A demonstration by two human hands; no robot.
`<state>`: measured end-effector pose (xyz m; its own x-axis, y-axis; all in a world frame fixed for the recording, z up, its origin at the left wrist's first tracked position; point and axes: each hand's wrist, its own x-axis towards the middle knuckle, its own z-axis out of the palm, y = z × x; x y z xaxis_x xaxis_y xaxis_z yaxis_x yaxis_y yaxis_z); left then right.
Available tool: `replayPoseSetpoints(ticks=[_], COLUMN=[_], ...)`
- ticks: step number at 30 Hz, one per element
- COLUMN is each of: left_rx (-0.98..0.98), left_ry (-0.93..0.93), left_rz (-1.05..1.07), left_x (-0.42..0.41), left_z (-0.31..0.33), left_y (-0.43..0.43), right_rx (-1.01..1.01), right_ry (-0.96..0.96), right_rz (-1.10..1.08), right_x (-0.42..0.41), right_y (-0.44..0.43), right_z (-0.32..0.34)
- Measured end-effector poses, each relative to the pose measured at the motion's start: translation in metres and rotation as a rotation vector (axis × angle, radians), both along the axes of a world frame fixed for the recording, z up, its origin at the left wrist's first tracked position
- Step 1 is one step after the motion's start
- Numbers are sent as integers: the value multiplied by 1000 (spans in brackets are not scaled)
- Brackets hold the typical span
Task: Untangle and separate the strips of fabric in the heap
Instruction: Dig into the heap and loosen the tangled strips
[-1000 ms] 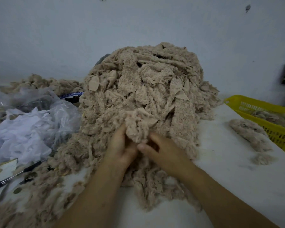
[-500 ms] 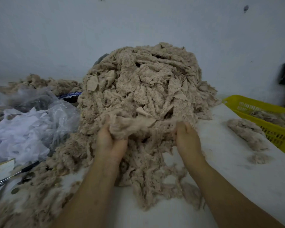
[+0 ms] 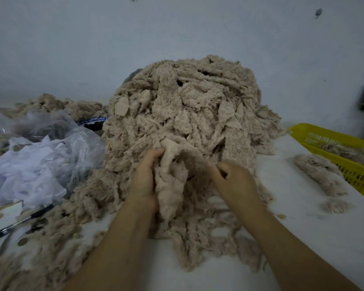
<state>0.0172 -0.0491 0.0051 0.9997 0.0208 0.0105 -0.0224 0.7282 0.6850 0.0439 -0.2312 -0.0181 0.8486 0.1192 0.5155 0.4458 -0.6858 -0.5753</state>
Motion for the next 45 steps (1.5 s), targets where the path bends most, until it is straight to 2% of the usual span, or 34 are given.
replayPoseSetpoints(ticks=[4,7,11,16,18,20,22,24,26,27,28,31,32,33,34,35,38,41,45], left_rx=[10,2,-114,-139,-26,228,424,495,482,438,412,380,391,412,458,505,645,742,786], left_ry=[40,33,-24,-4,-10,-60,-87,-76,-67,-74,-90,-122,-124,-128,-125,-112,-74,-71,-63], left_rz=[-20,-48,29,-4,-47,-28,-53,-98,-114,-119,-107,-25,-17,-27,-36,-43,-70,-93,-80], left_x=[2,-2,3,8,5,3,-1,-3,-1,-1,0,4,6,7,8,7,7,5,5], left_z=[3,3,3,1,1,-2,-4,-5,-5,-3,-4,-12,-15,-16,-17,-18,-22,-26,-28], left_y=[-3,-5,-2,2,-3,-12,-24,-32,-32,-32,-29,-21,-19,-20,-21,-25,-31,-33,-34], right_rx=[-32,-66,99,31,-18,-72,38,147,129,216,404,1244,1403,1456,1388,1225,635,397,-29], right_ry=[69,26,-41,-95,13,114,158,231,317,327,315,292,283,304,353,391,344,415,375], right_rz=[218,198,123,313,430,451,398,387,382,365,322,161,171,150,74,-26,-208,-135,-206], right_x=[-1,-1,-2,-16,-21,-24,-22,-15,-8,-3,2,16,20,21,21,20,25,27,26], right_y=[7,12,1,10,18,26,26,19,13,11,8,-16,-24,-29,-31,-29,-21,-18,-15], right_z=[-4,-6,2,7,4,0,-1,-4,-6,-7,-6,13,14,13,10,5,-12,-17,-18])
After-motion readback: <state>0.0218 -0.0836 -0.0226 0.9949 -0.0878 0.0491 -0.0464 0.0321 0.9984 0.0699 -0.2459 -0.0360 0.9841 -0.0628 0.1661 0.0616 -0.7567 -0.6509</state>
